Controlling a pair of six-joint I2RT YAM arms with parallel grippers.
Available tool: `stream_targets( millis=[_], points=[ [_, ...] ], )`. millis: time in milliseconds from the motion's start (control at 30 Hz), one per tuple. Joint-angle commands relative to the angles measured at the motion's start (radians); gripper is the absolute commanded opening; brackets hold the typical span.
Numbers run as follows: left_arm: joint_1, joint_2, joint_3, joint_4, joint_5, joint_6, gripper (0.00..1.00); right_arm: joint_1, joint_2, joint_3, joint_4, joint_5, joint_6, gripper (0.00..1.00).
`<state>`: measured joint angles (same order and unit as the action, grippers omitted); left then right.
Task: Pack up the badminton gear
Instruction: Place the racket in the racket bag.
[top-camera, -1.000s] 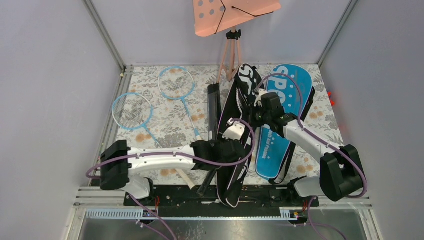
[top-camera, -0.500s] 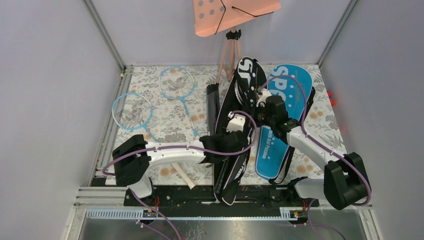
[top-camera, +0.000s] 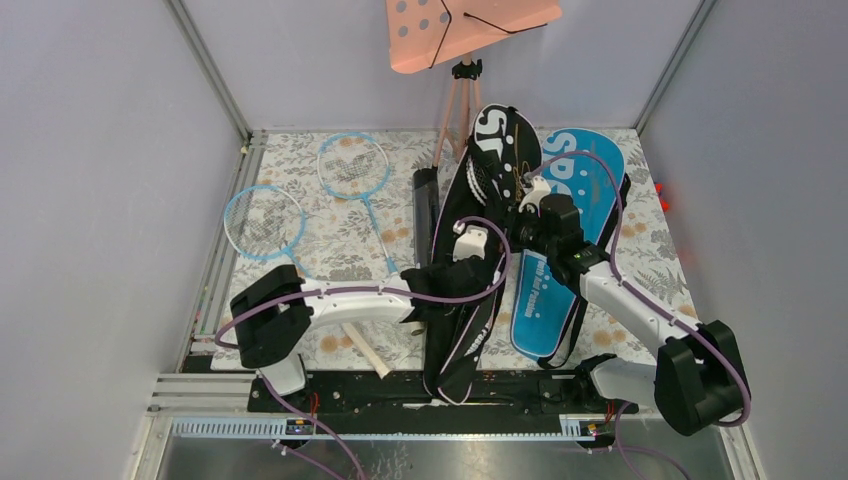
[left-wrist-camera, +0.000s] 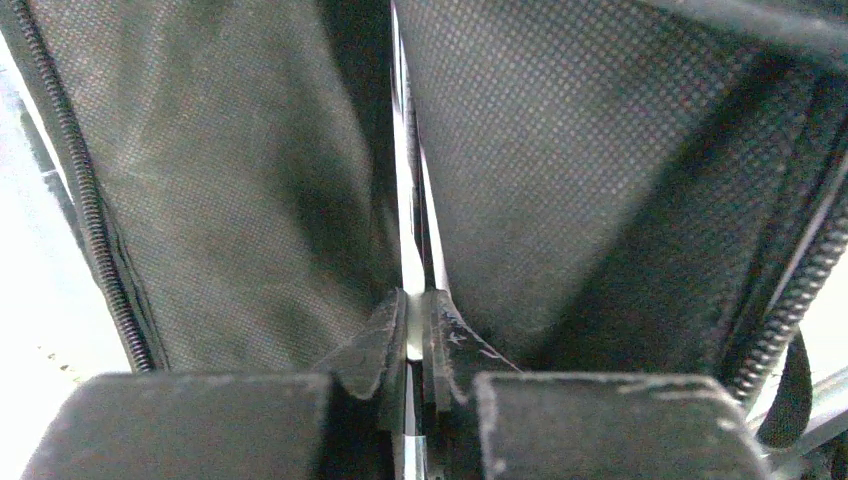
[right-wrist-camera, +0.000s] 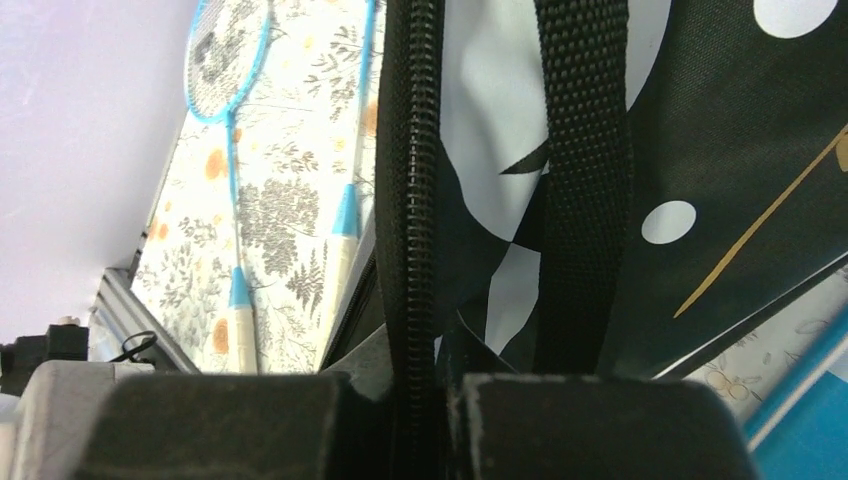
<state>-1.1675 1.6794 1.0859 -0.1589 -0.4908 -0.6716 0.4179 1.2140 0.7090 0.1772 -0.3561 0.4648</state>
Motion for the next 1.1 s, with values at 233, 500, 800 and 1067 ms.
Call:
stream_targets(
  millis=[233,500,800,1067],
  points=[
    [0.054,-0.117,-0.001,0.24,0.082,0.131,0.54,0.069,-0.102,0.243,-0.405,0.079,-0.121,0.0],
    [0.054,-0.401,-0.023,0.177,0.222,0.303,0.98,0.044,-0.115,0.334,-0.526,0.285,-0.198,0.0],
    [0.058,-0.668,-0.06,0.086,0.165,0.623,0.99,0.035,-0.233,0.37,-0.575,0.159,-0.443,0.0],
    [0.135,-0.731,-0.006,-0.031,0.154,0.975,0.99,0.033,-0.245,0.457,-0.668,-0.198,-0.566,0.0]
  ],
)
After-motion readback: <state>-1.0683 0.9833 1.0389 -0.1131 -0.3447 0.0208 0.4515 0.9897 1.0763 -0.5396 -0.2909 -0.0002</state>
